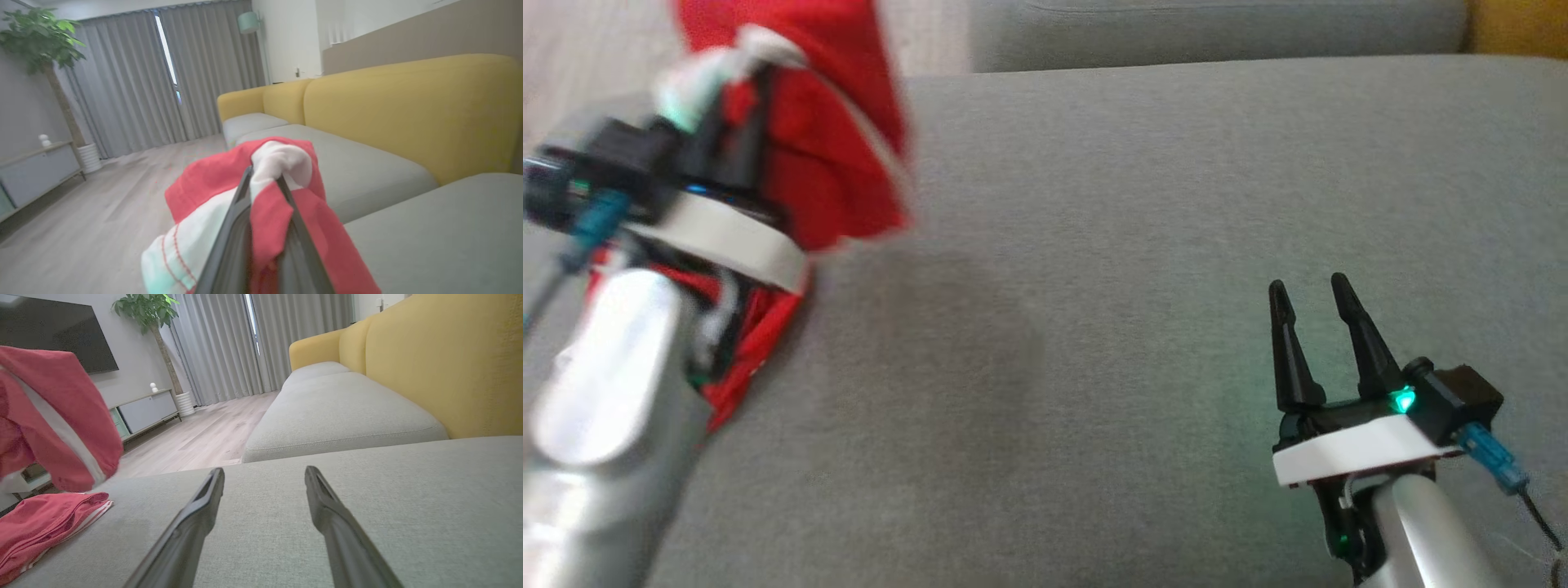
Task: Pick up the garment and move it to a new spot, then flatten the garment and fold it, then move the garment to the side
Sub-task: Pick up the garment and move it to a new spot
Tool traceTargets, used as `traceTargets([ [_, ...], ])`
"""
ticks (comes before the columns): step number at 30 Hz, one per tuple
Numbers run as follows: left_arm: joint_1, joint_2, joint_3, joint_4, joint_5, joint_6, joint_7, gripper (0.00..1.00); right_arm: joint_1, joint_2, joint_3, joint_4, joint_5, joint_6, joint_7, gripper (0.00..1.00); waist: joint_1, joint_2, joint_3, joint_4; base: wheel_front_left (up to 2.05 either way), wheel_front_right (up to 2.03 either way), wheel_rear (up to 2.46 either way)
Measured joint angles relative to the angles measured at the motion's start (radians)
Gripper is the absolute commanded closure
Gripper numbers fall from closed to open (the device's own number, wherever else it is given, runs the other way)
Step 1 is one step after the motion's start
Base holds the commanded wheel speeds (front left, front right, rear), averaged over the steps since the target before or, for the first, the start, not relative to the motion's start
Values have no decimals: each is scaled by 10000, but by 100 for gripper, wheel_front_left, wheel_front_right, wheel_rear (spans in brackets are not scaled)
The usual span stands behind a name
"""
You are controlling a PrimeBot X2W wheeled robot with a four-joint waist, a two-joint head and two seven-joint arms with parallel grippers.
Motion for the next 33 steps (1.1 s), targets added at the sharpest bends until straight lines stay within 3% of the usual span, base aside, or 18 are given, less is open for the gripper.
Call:
traceTargets([
  [6, 408, -846, -991, -552, 307, 316, 270, 100, -34, -2, -8, -153, 232, 0, 0, 0, 1, 0, 57, -826, 0, 0, 0],
  [11, 384, -1791, -1607, 94, 395, 410, 265, 100, -38, 0, 4, -196, 343, 0, 0, 0, 2, 0, 165, -1648, 0, 0, 0],
  [12, 362, -1977, -1707, 309, 447, 414, 219, 58, -44, -2, -2, -215, 343, 0, 0, 0, 2, 0, 196, -1803, 0, 0, 0],
  [13, 336, -2140, -1758, 522, 441, 414, 125, 0, -57, 0, -6, -234, 357, 0, 0, 0, 2, 0, 228, -1947, 0, 0, 0],
  [20, -347, -2522, -1534, 1386, 324, 454, -928, 0, -109, 0, -215, -345, 456, 0, 0, 0, 3, 0, 426, -2448, 0, 0, 0],
  [25, -139, -2293, -1057, 1574, 36, 500, -1685, 0, -97, 0, -343, -345, 430, 0, 0, 0, 2, 0, 346, -2070, 0, 0, 0],
  [33, 1942, -1666, -401, 949, -249, 748, -2357, 0, 21, 0, -591, -305, 142, 0, 0, 0, 1, 0, 32, -1197, 0, 0, 0],
])
